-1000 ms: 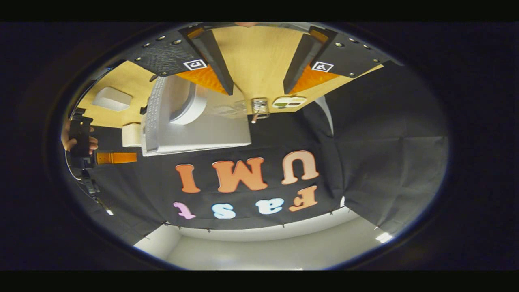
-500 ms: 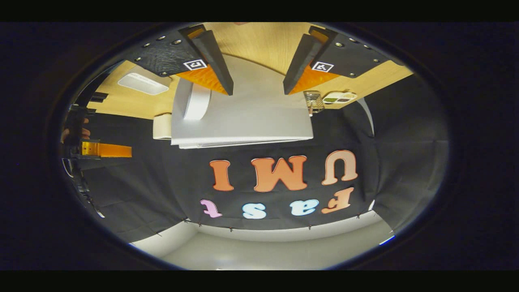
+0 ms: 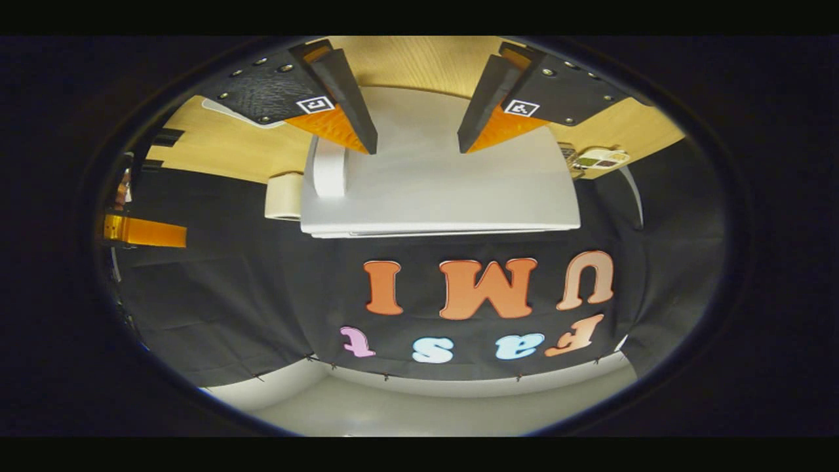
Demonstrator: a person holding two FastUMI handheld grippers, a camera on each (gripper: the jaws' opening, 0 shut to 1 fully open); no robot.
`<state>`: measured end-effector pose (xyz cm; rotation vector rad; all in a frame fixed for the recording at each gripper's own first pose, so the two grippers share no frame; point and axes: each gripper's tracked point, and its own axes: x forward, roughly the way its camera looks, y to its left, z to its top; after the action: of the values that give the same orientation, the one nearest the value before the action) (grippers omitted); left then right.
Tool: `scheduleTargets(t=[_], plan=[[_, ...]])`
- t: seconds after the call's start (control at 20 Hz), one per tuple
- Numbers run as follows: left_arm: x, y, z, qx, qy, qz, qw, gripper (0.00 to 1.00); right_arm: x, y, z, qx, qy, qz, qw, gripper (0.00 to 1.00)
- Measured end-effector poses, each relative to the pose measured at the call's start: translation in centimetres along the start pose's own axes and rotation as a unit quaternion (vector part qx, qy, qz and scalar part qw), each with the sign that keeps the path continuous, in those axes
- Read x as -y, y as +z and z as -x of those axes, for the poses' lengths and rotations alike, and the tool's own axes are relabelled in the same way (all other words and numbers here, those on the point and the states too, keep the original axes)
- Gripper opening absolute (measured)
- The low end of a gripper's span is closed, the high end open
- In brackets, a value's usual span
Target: Open the microwave oven with the left hand, put the food in, and close the microwave oven.
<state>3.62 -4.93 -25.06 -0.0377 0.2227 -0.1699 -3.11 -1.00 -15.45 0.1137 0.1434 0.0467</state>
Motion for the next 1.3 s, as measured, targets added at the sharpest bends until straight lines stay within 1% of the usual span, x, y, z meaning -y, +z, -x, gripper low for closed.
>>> scheduleTargets(t=[0.3, 0.5, 0.65, 0.75, 0.85, 0.9, 0.95, 1.0, 1.05, 1.15, 1.2, 1.3], plan=[[1.4, -1.7, -4.0, -0.018, -0.01, 0.028, 0.999, 0.78, 1.4, -1.3, -1.0, -0.016, -0.012, -0.002, 1.0, 0.91], [2.1, -2.1, -6.7, -0.021, -0.01, 0.019, 1.0, 0.78, 1.6, -2.0, -1.9, -0.027, -0.015, -0.002, 1.0, 0.91], [2.6, -2.1, -8.6, -0.023, -0.01, 0.022, 0.999, 0.78, 1.5, -2.3, -2.2, -0.031, -0.014, 0.003, 0.999, 0.91], [2.9, -2.3, -9.7, -0.025, -0.012, 0.02, 0.999, 0.74, 1.4, -2.4, -2.4, -0.031, -0.011, 0.008, 0.999, 0.91], [3.5, -2.7, -10.7, -0.027, -0.013, 0.017, 0.999, 0.68, 1.6, -2.8, -2.7, -0.034, -0.012, 0.011, 0.999, 0.91], [4.2, -2.9, -11.1, -0.031, -0.02, 0.018, 0.999, 0.57, 1.7, -2.9, -2.8, -0.037, -0.014, 0.012, 0.999, 0.91], [4.6, -3.1, -11.6, -0.033, -0.022, 0.019, 0.999, 0.52, 2.0, -3.2, -2.9, -0.04, -0.016, 0.011, 0.999, 0.91], [4.7, -3.1, -11.7, -0.033, -0.019, 0.018, 0.999, 0.37, 2.1, -3.3, -3.0, -0.042, -0.016, 0.011, 0.999, 0.91], [5.0, -2.8, -12.2, -0.027, -0.025, 0.021, 0.999, 0.3, 2.3, -3.5, -3.0, -0.044, -0.018, 0.01, 0.999, 0.91], [5.1, -3.1, -12.9, -0.032, -0.023, 0.028, 0.999, 0.19, 2.7, -3.8, -3.2, -0.047, -0.021, 0.006, 0.999, 0.91], [5.1, -3.2, -13.4, -0.034, -0.021, 0.034, 0.999, 0.12, 2.8, -4.0, -3.3, -0.048, -0.022, 0.005, 0.999, 0.91], [5.2, -3.3, -13.9, -0.037, -0.016, 0.043, 0.998, 0.1, 3.2, -4.2, -3.4, -0.049, -0.026, 0.006, 0.998, 0.91]])
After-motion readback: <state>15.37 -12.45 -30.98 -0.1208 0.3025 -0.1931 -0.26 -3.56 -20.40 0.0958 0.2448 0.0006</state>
